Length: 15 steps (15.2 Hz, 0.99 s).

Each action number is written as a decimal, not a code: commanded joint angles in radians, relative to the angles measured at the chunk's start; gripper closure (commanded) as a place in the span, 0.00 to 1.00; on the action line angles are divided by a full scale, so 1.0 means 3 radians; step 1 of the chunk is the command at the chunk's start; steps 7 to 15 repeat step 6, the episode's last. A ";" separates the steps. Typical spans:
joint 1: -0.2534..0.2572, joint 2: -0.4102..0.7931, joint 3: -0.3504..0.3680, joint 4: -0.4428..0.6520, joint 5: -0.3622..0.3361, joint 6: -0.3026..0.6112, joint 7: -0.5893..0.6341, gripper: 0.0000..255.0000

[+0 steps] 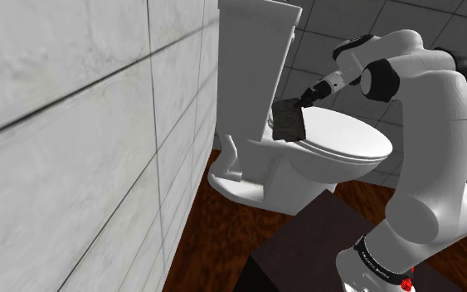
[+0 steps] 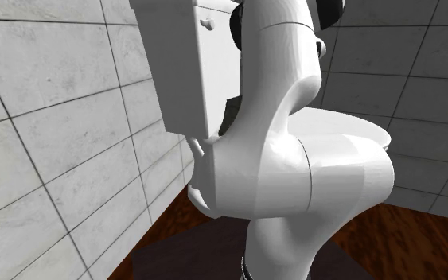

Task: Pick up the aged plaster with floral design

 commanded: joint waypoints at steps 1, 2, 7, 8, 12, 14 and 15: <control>0.0001 -0.0045 -0.0010 0.0021 -0.0012 -0.0040 0.0045 1.00; -0.0001 -0.0062 -0.0014 0.0038 -0.0016 -0.0060 0.0070 1.00; -0.0006 -0.0096 -0.0021 0.0077 -0.0023 -0.0104 0.0122 1.00; -0.0006 -0.0096 -0.0021 0.0077 -0.0023 -0.0104 0.0122 1.00; -0.0006 -0.0096 -0.0021 0.0077 -0.0023 -0.0104 0.0122 1.00; -0.0006 -0.0096 -0.0021 0.0077 -0.0023 -0.0104 0.0122 1.00; -0.0006 -0.0096 -0.0021 0.0077 -0.0023 -0.0104 0.0122 1.00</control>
